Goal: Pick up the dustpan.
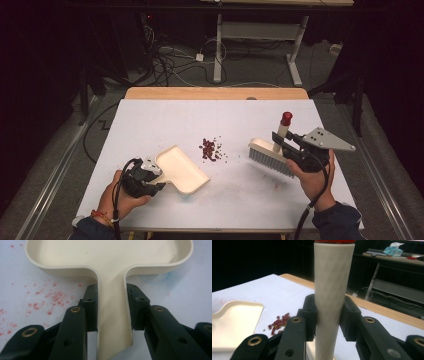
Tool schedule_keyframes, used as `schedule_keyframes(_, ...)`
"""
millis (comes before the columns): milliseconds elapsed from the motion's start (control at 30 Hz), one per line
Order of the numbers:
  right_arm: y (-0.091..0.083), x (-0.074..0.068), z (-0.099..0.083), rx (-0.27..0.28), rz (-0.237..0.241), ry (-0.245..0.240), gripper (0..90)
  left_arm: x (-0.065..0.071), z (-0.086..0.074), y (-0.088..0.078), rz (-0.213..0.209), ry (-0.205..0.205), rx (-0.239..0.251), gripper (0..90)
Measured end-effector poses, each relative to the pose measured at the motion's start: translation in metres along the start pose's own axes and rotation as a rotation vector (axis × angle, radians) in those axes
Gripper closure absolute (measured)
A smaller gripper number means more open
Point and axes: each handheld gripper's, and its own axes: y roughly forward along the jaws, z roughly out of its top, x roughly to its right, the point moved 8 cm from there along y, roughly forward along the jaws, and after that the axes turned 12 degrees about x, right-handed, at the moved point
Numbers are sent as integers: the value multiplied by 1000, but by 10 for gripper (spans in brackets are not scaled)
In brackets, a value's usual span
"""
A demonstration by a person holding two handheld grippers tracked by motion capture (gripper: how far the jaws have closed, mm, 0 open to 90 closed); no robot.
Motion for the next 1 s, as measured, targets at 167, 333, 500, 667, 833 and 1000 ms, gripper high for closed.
schedule_keyframes(167, 16, 8, 3, 11, -30, 27, 697, 0, 0, 2, -4, 0, 3, 635)
schedule_keyframes(333, 30, 18, 3, 31, -71, 28, 697, 1, 0, 3, 1, 3, 7, 635)
schedule_keyframes(500, 46, 21, 0, 22, -95, 36, 697, 1, 0, 7, -3, -1, 6, 635)
schedule_keyframes(667, 64, 17, 3, 18, -82, 12, 697, 0, -1, 8, -7, -1, 8, 635)
schedule_keyframes(833, 81, 11, 6, 16, -72, 0, 697, 1, -4, 8, -4, -3, 3, 635)
schedule_keyframes(1000, 98, 7, 10, 31, -89, -14, 697, 0, -5, 8, -4, 3, -3, 635)
